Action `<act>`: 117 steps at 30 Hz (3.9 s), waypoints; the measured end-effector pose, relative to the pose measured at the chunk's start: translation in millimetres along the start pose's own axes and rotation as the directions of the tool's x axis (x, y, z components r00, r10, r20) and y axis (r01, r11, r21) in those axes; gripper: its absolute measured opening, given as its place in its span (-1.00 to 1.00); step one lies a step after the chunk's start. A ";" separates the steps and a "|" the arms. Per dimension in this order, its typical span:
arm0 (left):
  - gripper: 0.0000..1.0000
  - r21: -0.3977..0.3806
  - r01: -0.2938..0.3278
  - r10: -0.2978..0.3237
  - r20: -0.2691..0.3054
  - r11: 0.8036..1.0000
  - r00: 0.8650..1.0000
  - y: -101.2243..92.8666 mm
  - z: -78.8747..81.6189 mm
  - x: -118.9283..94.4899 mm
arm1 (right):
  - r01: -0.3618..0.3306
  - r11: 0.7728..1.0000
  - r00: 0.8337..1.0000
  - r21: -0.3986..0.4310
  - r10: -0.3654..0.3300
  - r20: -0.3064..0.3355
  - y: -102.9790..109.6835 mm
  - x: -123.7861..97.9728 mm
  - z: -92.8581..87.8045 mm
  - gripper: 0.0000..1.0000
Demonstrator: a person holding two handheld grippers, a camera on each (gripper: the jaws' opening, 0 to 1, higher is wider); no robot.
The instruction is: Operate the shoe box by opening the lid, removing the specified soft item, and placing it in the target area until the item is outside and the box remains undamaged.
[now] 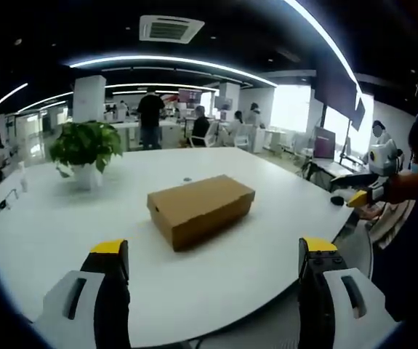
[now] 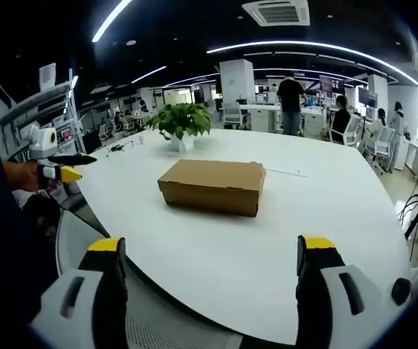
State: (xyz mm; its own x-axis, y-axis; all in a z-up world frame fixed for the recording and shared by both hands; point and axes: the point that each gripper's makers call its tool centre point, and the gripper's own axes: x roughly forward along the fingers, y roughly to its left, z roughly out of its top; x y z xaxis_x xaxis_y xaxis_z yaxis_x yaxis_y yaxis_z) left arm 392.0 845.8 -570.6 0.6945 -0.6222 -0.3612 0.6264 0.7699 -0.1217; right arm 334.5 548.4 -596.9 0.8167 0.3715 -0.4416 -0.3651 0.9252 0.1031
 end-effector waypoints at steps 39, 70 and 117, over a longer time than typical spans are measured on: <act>0.99 0.007 0.002 -0.002 -0.008 1.000 1.000 3.3 -9.1 3.1 | 0.003 1.000 1.000 0.007 -0.003 -0.006 -0.2 -0.8 -2.8 0.82; 0.99 -0.011 0.016 -0.016 -0.004 1.000 1.000 16.8 -14.1 8.3 | -0.008 1.000 0.999 0.002 0.008 -0.041 10.9 10.3 -2.3 0.81; 0.97 0.042 0.081 -0.082 0.033 0.996 0.996 59.8 60.4 101.8 | 0.044 0.999 0.999 0.032 -0.044 0.009 -41.6 99.5 70.3 0.80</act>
State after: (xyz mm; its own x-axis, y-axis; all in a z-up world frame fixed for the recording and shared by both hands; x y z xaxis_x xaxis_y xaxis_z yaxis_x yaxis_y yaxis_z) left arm 521.6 819.9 -558.8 0.6519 -0.6877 -0.3195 0.6949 0.7105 -0.1115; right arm 462.3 552.3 -582.4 0.8358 0.3308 -0.4381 -0.3144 0.9427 0.1121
